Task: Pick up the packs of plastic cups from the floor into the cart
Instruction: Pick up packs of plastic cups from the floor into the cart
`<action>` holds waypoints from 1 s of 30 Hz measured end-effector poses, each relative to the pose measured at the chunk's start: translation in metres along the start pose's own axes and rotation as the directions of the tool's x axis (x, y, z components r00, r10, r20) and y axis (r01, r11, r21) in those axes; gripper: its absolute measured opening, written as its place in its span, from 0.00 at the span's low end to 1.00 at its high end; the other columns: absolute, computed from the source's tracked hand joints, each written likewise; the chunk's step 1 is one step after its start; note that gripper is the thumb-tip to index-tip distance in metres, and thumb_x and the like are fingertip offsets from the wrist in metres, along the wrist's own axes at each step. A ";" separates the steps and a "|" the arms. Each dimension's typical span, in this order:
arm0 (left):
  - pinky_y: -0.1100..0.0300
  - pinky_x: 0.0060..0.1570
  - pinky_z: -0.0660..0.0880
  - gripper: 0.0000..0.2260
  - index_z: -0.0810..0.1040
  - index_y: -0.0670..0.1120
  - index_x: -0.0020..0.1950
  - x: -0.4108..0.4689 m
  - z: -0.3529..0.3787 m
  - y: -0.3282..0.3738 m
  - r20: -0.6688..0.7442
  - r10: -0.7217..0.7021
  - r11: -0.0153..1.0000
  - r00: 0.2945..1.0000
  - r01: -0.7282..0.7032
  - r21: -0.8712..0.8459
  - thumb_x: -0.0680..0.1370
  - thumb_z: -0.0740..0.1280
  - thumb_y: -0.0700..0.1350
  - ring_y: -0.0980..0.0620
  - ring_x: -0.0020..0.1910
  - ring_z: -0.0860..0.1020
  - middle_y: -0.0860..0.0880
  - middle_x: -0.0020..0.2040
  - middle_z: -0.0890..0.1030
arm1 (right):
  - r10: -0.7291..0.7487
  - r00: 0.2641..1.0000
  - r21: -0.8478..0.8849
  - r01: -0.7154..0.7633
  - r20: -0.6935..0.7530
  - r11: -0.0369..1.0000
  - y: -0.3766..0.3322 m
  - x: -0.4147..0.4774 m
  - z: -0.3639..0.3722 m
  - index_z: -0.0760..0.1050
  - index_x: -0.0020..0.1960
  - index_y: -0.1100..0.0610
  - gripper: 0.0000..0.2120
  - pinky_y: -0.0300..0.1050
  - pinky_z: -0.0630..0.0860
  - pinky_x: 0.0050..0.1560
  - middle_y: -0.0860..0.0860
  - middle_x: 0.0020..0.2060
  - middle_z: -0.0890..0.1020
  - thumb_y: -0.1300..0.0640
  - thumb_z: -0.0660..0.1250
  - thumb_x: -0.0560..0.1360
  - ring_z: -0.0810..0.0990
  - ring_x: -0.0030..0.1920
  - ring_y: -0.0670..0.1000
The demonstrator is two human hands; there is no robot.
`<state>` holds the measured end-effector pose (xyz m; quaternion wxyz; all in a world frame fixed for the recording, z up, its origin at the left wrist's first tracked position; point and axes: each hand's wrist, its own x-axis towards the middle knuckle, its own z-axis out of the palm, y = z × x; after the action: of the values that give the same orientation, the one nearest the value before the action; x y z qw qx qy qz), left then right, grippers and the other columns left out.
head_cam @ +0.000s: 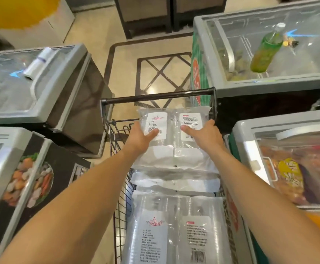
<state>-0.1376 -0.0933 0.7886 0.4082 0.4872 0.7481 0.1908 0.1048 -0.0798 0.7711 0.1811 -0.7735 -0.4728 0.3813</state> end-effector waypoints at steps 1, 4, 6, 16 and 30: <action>0.47 0.74 0.68 0.42 0.54 0.45 0.87 0.001 -0.001 -0.002 -0.003 0.001 1.000 1.000 -0.001 -0.002 0.82 0.71 0.61 0.39 0.79 0.70 0.42 0.82 0.68 | 0.000 1.000 -0.006 0.000 -0.007 1.000 -0.001 0.000 0.002 0.58 0.82 0.60 0.59 0.61 0.76 0.64 0.60 0.75 0.72 0.24 0.75 0.68 0.75 0.72 0.65; 0.47 0.73 0.69 0.43 0.52 0.46 0.88 0.000 -0.004 -0.005 -0.012 -0.003 1.000 1.000 0.003 -0.009 0.82 0.71 0.60 0.39 0.78 0.71 0.42 0.81 0.69 | -0.006 1.000 -0.023 0.006 -0.018 1.000 -0.006 -0.001 0.008 0.59 0.81 0.60 0.58 0.61 0.75 0.63 0.59 0.75 0.73 0.24 0.75 0.68 0.75 0.72 0.64; 0.44 0.73 0.70 0.44 0.50 0.48 0.88 0.000 -0.009 -0.007 -0.005 -0.015 1.000 1.000 0.015 0.009 0.82 0.70 0.61 0.38 0.78 0.71 0.41 0.82 0.69 | -0.004 1.000 -0.043 0.003 -0.015 0.999 -0.012 -0.002 0.011 0.59 0.81 0.60 0.58 0.62 0.75 0.64 0.59 0.74 0.74 0.23 0.75 0.67 0.75 0.72 0.64; 0.32 0.71 0.71 0.45 0.51 0.49 0.87 -0.033 -0.049 -0.003 -0.101 0.117 0.934 0.988 -0.075 0.350 0.79 0.51 0.77 0.34 0.75 0.72 0.37 0.79 0.70 | -0.075 0.994 -0.336 0.043 -0.084 0.941 -0.057 -0.048 -0.007 0.49 0.86 0.61 0.64 0.63 0.71 0.72 0.64 0.80 0.64 0.18 0.66 0.70 0.67 0.78 0.66; 0.32 0.82 0.51 0.36 0.50 0.55 0.88 -0.232 -0.257 -0.077 -0.496 0.185 0.713 0.848 0.232 0.662 0.85 0.52 0.70 0.39 0.86 0.56 0.43 0.87 0.58 | -0.805 0.501 -0.517 0.803 0.318 0.296 -0.224 -0.230 0.072 0.62 0.85 0.48 0.48 0.65 0.56 0.82 0.56 0.83 0.66 0.20 0.45 0.74 0.62 0.83 0.59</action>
<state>-0.3423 -0.3048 0.9871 -0.0271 0.5228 0.8519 0.0138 -0.1436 -0.1759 0.9644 0.0891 -0.4449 -0.8888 0.0640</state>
